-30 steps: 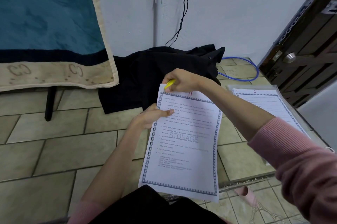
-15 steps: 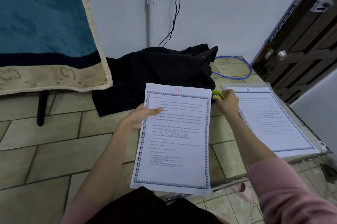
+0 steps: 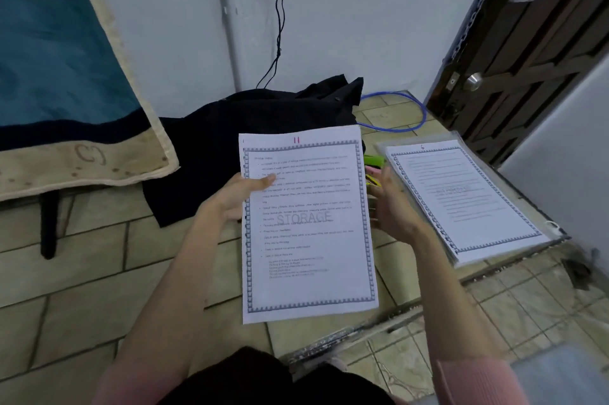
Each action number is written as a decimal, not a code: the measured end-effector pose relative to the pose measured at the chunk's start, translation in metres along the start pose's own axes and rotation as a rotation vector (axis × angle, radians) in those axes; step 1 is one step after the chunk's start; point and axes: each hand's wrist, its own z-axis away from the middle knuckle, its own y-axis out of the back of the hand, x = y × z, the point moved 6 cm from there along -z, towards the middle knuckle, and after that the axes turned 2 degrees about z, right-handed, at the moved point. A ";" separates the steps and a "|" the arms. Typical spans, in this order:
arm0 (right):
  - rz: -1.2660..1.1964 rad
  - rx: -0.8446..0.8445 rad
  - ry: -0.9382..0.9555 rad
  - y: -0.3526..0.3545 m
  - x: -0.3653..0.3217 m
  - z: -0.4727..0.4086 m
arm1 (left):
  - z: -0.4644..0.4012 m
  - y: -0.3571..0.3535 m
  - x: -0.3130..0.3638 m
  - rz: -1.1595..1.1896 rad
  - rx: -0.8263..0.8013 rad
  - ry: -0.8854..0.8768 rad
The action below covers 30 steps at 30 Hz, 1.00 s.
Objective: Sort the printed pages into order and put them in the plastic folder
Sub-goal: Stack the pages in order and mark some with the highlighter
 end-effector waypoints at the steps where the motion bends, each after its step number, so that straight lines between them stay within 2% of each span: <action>1: 0.073 -0.104 -0.018 -0.001 -0.001 0.013 | -0.004 -0.007 0.005 0.014 0.005 -0.005; 3: 0.223 -0.107 0.014 0.012 -0.008 0.030 | -0.016 -0.028 0.014 0.016 0.014 0.004; 8: 0.316 0.377 0.105 0.111 -0.030 0.044 | -0.049 -0.121 0.021 0.072 -0.044 0.006; 10: 0.375 0.536 0.118 0.157 -0.036 0.051 | -0.059 -0.164 0.012 -0.035 -0.087 0.026; 14: 0.591 0.662 0.108 0.233 -0.034 0.052 | -0.087 -0.231 -0.024 -0.149 -0.116 0.100; 19: 0.667 0.697 0.060 0.272 -0.024 0.036 | -0.131 -0.266 -0.042 -0.268 0.041 0.034; 22: 0.696 0.613 -0.063 0.281 -0.008 0.013 | -0.138 -0.264 -0.045 -0.552 0.176 -0.013; 25: 0.846 0.527 -0.258 0.287 0.015 -0.005 | -0.133 -0.260 -0.043 -0.789 0.308 -0.063; 27: 0.878 0.528 -0.293 0.287 0.020 -0.013 | -0.135 -0.261 -0.045 -0.823 0.332 -0.056; 30: 0.788 0.524 -0.298 0.282 0.021 -0.021 | -0.145 -0.260 -0.050 -0.738 0.317 0.028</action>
